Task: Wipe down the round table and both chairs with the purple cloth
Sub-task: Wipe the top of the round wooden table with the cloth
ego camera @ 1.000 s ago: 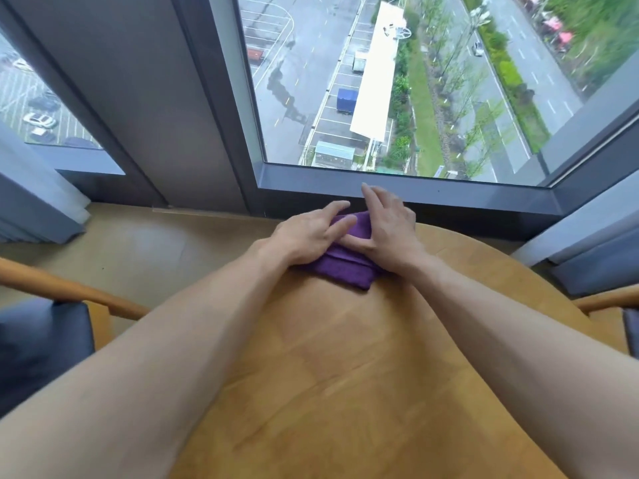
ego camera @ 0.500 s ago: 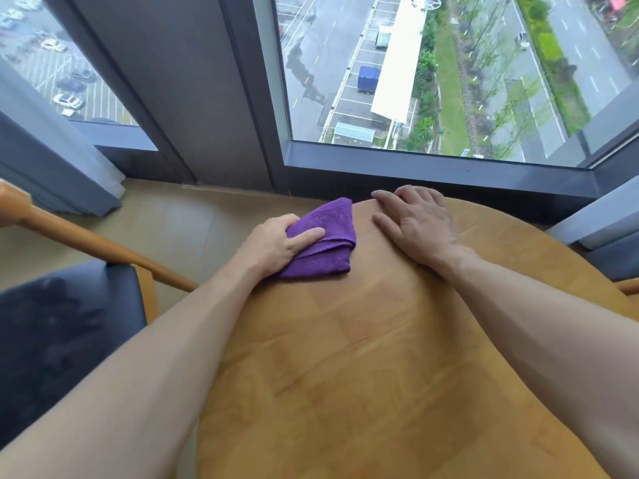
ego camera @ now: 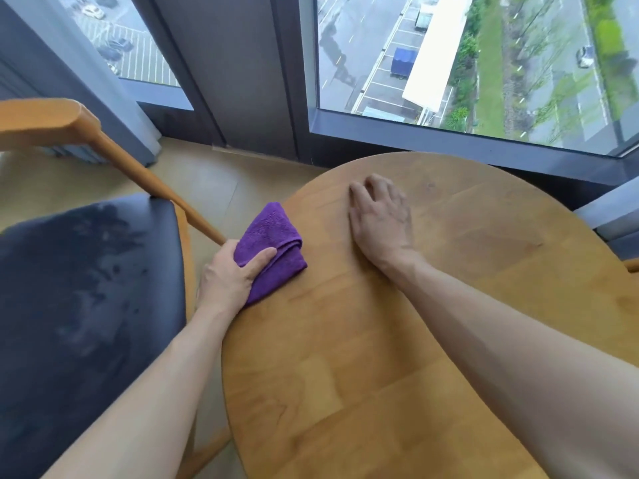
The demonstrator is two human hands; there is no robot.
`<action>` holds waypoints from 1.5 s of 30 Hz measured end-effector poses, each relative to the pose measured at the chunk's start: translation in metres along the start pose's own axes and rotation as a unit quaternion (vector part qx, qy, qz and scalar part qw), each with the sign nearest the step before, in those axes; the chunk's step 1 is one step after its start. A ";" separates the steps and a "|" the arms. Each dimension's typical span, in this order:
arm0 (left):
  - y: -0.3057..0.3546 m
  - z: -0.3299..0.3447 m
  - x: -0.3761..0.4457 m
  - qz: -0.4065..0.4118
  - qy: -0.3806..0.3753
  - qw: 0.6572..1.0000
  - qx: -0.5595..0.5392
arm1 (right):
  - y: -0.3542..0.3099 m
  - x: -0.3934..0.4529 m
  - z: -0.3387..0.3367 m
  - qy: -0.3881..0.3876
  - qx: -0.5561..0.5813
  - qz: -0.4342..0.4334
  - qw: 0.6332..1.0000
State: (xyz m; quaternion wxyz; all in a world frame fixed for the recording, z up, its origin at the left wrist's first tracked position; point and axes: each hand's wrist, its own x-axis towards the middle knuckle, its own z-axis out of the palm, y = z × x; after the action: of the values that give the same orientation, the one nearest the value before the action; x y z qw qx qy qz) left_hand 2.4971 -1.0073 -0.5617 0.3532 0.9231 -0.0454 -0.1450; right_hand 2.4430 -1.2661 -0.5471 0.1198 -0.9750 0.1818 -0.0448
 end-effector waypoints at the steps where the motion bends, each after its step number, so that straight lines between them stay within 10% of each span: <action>1: -0.002 0.000 -0.007 -0.007 0.009 1.000 -0.006 | -0.008 -0.010 0.001 -0.005 0.002 -0.007 1.000; 21: -0.021 0.009 -0.167 -0.198 0.146 0.969 -0.013 | -0.044 -0.158 -0.002 -0.108 -0.010 -0.121 0.987; 45: -0.020 0.070 -0.313 -0.334 0.173 0.865 -0.331 | -0.038 -0.300 -0.012 -0.121 0.050 -0.121 0.984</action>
State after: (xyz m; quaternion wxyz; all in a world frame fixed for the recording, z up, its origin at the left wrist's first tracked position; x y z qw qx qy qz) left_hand 2.1772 -0.9788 -0.5507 0.5707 0.7222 0.3782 -0.0991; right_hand 2.1755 -1.1245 -0.5386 0.1830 -0.9808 0.0440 0.0507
